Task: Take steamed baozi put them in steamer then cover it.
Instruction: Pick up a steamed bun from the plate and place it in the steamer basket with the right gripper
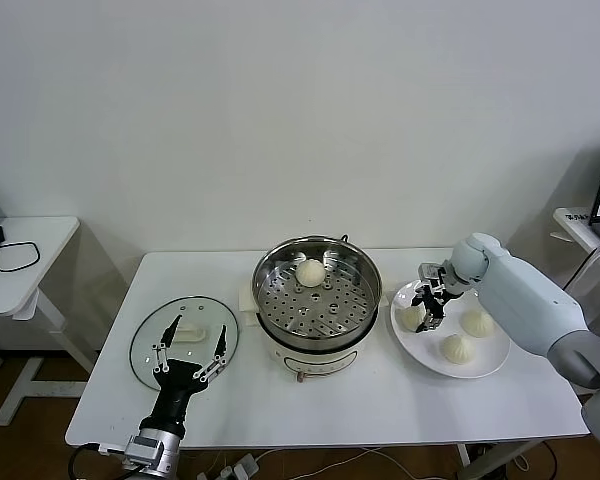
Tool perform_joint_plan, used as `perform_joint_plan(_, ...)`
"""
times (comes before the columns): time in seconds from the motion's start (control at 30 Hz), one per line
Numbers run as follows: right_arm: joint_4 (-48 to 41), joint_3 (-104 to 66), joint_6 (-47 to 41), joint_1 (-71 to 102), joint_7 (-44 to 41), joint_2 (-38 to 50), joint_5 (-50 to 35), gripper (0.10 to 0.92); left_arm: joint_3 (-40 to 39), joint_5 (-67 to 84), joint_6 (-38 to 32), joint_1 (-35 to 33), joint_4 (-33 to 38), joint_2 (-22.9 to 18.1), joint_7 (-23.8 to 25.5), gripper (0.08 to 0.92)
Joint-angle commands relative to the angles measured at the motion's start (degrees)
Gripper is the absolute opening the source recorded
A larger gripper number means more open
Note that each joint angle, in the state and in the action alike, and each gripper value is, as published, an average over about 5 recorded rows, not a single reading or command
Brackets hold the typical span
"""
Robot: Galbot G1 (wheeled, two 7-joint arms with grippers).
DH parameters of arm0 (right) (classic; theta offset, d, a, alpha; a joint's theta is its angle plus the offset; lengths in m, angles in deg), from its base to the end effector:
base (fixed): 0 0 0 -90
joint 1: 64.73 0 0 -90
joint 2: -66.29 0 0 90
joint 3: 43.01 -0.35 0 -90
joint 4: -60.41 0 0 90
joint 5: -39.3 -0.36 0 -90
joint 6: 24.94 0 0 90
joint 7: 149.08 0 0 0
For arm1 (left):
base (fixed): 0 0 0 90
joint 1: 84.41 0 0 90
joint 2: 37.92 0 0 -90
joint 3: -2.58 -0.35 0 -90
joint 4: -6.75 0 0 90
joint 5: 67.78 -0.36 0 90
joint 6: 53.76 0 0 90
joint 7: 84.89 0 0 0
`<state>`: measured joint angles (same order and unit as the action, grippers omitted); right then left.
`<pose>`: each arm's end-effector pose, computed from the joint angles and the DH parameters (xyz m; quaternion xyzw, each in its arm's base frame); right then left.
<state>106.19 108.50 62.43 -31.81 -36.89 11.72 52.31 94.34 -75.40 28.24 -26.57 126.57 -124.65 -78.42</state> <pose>0.5884 -0.1637 -0.2343 0.5072 -0.5781 0.4896 0.4109 0.1737 0.0193 -0.3102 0.0658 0.9917 0.1009 0.0440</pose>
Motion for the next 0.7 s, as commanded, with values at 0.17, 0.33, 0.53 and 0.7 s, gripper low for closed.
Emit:
perform_joint_plan(0.17,14.80,12.07,-4.74,-9.51,-2.13,12.61,-15.19,0.679,-1.05,-0.52,0.02,-0.07,0.37,-0.01,-0.23,0.823)
perform_joint_plan(0.33,27.55,25.12,-10.44,-22.53,-2.59,21.08,-26.38,0.679,-1.74,-0.86,-0.02,-0.09,0.70,0.02,-0.37,0.823)
perform_joint_plan(0.53,42.06,44.22,-17.15,-44.38,-2.54,26.36,-37.98,0.679,-1.67,-0.82,-0.13,-0.13,1.13,0.54,-0.32,0.823)
perform_joint_plan(0.7,48.65,53.71,-21.48,-56.89,-0.73,23.17,-45.85,0.686,-1.89,-0.81,-0.39,-0.16,1.66,1.05,-0.21,0.823)
